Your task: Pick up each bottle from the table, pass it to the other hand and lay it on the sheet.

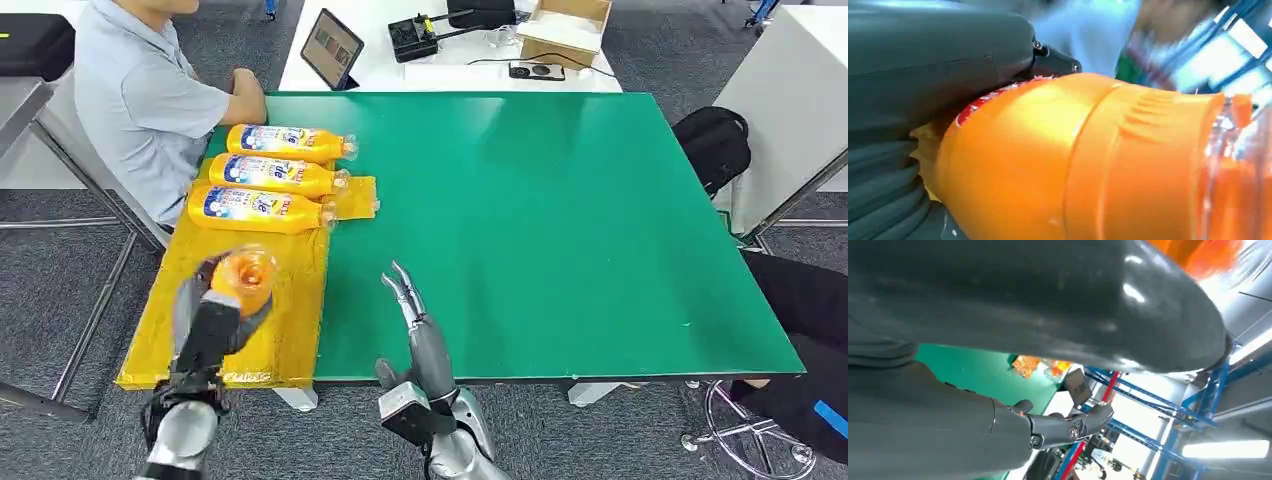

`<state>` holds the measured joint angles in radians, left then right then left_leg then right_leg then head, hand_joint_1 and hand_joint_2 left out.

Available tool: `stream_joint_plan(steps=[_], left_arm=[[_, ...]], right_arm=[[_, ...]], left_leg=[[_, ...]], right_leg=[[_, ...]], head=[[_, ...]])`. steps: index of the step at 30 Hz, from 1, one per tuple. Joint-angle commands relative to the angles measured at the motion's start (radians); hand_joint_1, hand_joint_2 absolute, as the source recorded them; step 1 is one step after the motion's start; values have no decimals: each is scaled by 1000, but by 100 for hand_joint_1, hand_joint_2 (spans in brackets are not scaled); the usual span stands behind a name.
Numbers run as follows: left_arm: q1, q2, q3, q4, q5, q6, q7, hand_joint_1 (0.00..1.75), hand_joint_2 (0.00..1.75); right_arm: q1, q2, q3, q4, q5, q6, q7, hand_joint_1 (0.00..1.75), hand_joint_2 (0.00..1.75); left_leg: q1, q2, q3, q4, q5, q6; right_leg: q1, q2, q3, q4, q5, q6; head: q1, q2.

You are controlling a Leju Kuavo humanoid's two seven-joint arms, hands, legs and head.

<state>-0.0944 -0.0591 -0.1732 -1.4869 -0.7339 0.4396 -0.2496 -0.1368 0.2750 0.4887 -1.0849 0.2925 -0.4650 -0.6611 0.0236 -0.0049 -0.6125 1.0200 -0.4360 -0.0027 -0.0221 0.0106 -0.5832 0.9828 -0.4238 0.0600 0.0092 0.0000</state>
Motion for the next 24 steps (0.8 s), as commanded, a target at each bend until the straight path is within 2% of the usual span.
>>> stream_joint_plan(steps=[1, 3, 10, 21, 24], left_arm=[[-266, 13, 14, 392, -207, 99, 30, 175, 175], [-301, 12, -1, 479, -301, 106, 67, 175, 175], [-362, -20, 12, 695, -365, 95, 126, 175, 175], [-364, -27, 16, 719, -365, 95, 133, 175, 175], [-378, -18, -4, 776, -473, 142, 196, 175, 175]], right_arm=[[33, -65, 26, -70, 89, 11, 36, 0, 0], [58, -98, 33, -102, 138, 48, 72, 0, 0], [132, -161, 33, -120, 222, 117, 126, 0, 0], [151, -172, 33, -125, 221, 122, 136, 0, 0], [174, -207, 58, -127, 251, 130, 168, 0, 0]], left_leg=[[0, -6, 3, -2, 1, 2], [0, -6, 5, -3, 2, 2], [-1, -5, 6, -3, 1, 2], [0, -1, 1, -1, 1, 1], [0, -1, 1, -1, 1, 1]], right_leg=[[1, -7, 6, -2, -1, -3], [1, -7, 7, -2, -1, -3], [0, -6, 8, -3, -1, -3], [0, -2, 2, -1, 0, -2], [0, -1, 1, -1, 0, -1]], head=[[0, 0], [0, 0], [0, 0], [0, 0], [0, 0]])
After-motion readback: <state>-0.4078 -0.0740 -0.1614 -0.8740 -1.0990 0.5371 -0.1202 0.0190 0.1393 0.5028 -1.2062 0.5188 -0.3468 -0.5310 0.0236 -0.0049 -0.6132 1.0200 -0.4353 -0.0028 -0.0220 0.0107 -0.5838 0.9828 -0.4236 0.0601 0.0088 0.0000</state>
